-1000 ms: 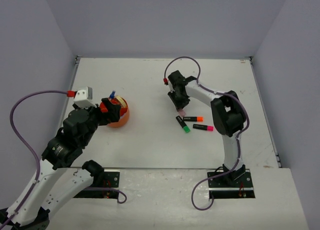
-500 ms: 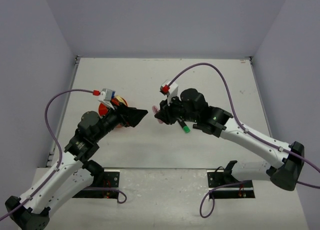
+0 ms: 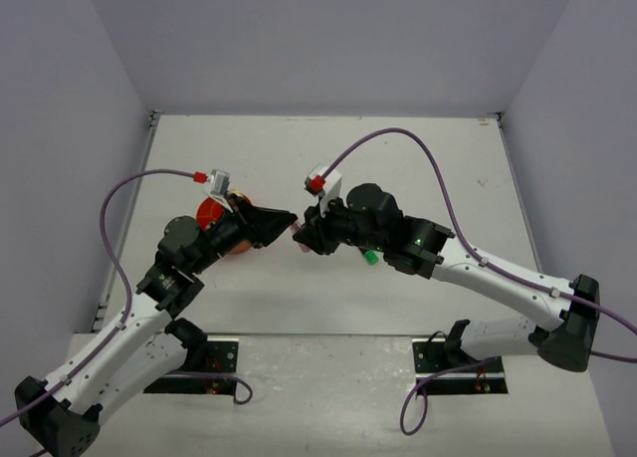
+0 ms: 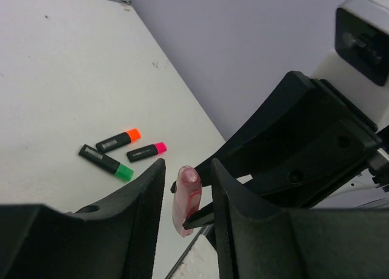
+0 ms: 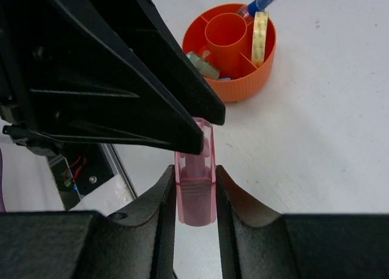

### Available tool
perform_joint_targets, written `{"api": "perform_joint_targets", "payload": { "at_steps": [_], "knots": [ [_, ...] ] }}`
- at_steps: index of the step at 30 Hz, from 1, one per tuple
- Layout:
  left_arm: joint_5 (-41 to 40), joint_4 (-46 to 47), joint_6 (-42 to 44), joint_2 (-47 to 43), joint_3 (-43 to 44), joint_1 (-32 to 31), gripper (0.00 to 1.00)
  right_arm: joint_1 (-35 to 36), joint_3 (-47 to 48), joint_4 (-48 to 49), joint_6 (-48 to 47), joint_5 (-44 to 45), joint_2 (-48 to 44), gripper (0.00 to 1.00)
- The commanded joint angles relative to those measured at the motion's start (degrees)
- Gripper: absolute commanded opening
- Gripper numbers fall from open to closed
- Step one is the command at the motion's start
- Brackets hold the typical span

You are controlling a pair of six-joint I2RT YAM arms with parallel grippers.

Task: Sort the stationery into containers
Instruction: Place the pen in the storage box.

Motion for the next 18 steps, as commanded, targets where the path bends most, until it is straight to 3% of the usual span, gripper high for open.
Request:
{"api": "perform_joint_targets", "payload": {
  "at_steps": [1,4,7,9,10,11,12,13,14,18],
  "knots": [
    [2.95,2.33,-0.14,1.50,0.18,0.08,0.35,0.72,3.84,1.45,0.86,3.80,0.44,0.00],
    [4.95,2.68,0.02,2.83,0.72,-0.01,0.27,0.97,4.82,1.36,1.04,3.99,0.71,0.00],
    [6.69,3.47,0.58,4.04,1.31,-0.13,0.01,1.06,5.43,1.07,0.89,4.53,1.50,0.00],
    [6.98,3.11,1.29,4.33,1.77,-0.19,0.00,1.12,5.13,1.07,0.78,6.05,1.97,0.02],
    [6.43,2.43,1.84,4.19,2.05,-0.19,0.00,1.14,4.85,1.10,0.78,6.41,2.03,0.08],
    [5.08,0.90,2.60,3.93,2.49,-0.19,0.00,1.14,4.54,1.10,0.87,6.77,2.03,0.20],
    [1.43,-2.72,4.21,3.61,3.71,-0.19,0.00,1.12,3.94,0.90,1.10,7.78,1.88,0.47],
    [-3.86,-7.75,6.48,3.25,5.51,-0.19,0.00,1.07,3.13,0.54,1.37,9.27,1.61,0.84],
    [-9.23,-12.79,8.13,3.26,7.09,-0.13,0.00,1.11,2.32,0.19,1.80,11.25,0.97,0.98],
    [-37.65,-27.67,12.08,4.76,11.74,-0.19,0.00,1.06,-3.31,-0.86,5.24,22.09,-3.51,0.99]
  ]
}}
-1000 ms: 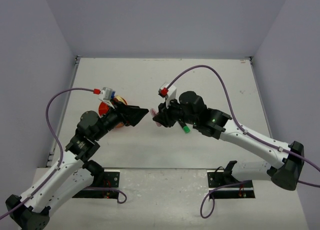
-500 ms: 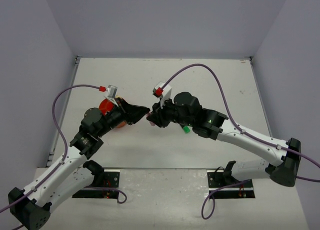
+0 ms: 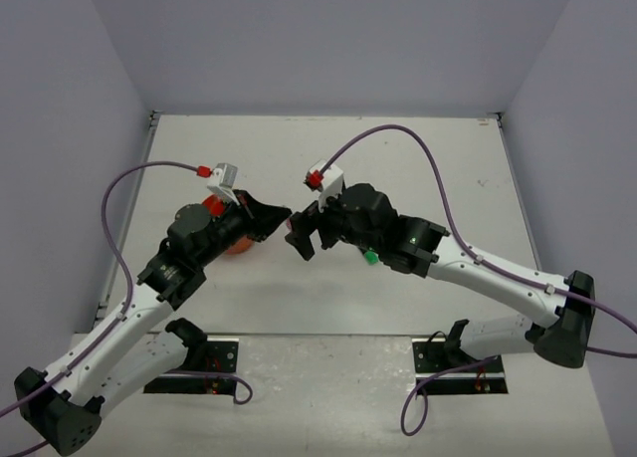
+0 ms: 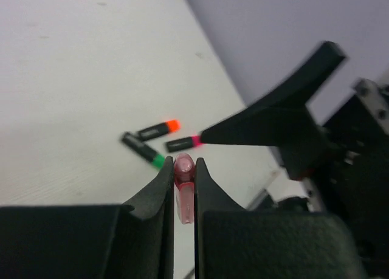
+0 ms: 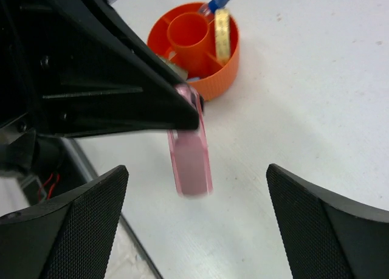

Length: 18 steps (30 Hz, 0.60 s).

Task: Sort the stationery into containers
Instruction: Place the pen in the storage box.

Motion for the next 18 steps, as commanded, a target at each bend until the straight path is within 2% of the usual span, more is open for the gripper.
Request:
{"api": "perform_joint_targets", "payload": {
  "at_steps": [1,3,9,18],
  "knots": [
    [-33.51,-16.95,6.99,1.17,6.08,0.16,0.00,0.12,-5.99,0.52,4.40,13.95,-6.31,0.99],
    [-40.45,-17.30,7.49,2.72,6.18,0.20,0.00,0.01,-8.84,0.55,5.07,17.33,-9.48,0.99],
    [-52.19,-13.66,7.92,8.39,4.36,0.25,0.00,-0.50,-13.59,-0.82,5.58,18.43,-15.00,0.99],
    [-55.50,-10.39,5.10,8.39,-1.10,0.26,0.00,-0.49,-17.02,-4.06,6.16,18.83,-17.42,0.99]
  ]
}}
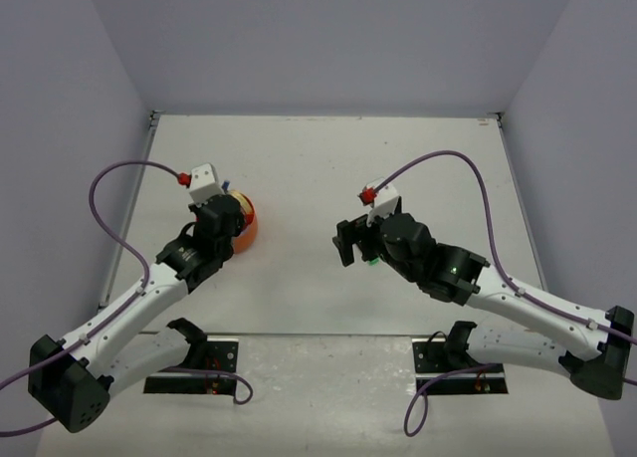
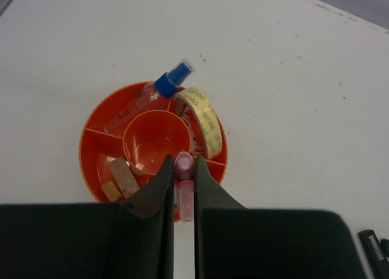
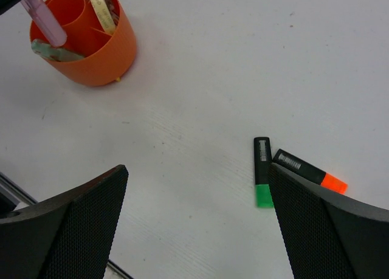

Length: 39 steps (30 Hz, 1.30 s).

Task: Sort the stationery into containers
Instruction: Place the pen in the storage box.

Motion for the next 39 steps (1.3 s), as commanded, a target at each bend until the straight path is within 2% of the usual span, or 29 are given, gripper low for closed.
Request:
{"api": "perform_joint_targets", "payload": {
  "at_steps": [1,7,12,14,16,19,29,39],
  "knots": [
    [-6.68,3.73,-2.03,-1.89,-3.72,0.26,0.00,-0.06,-1.34,-1.30,1.62,1.86,-0.61,0.99],
    [-6.93,9.49,-3.20,-4.07,-11.43,0.27,0.00,0.02,-1.55,-1.23,1.64,0.27,-1.86,0.99],
    [-6.38,11.96,-3.51,-4.72,-13.64,0.19,0.00,-0.04,-1.28,-1.70,1.05,-0.66,-2.46,0.99],
    [-6.18,11.97,-3.93,-4.98,-14.19,0.19,0.05,0.02,-1.35,-1.83,0.81,-1.16,-2.64,0.99],
    [-6.02,12.03,-4.32,-5.39,-14.42,0.19,0.07,-0.07,-1.46,-1.79,0.77,-1.14,-2.62,0.99],
    [-5.42,12.05,-4.67,-6.45,-14.41,0.19,0.00,-0.05,-1.29,-1.82,0.77,-1.22,-2.27,0.99],
    [-3.30,8.30,-4.34,-8.52,-9.37,0.23,0.00,-0.07,-0.98,-1.84,0.86,-1.58,-1.21,0.99],
    [-5.18,11.20,-3.45,-8.16,-10.77,0.24,0.00,-0.02,-1.60,-1.64,0.95,-1.76,-1.20,0.99]
  ]
}}
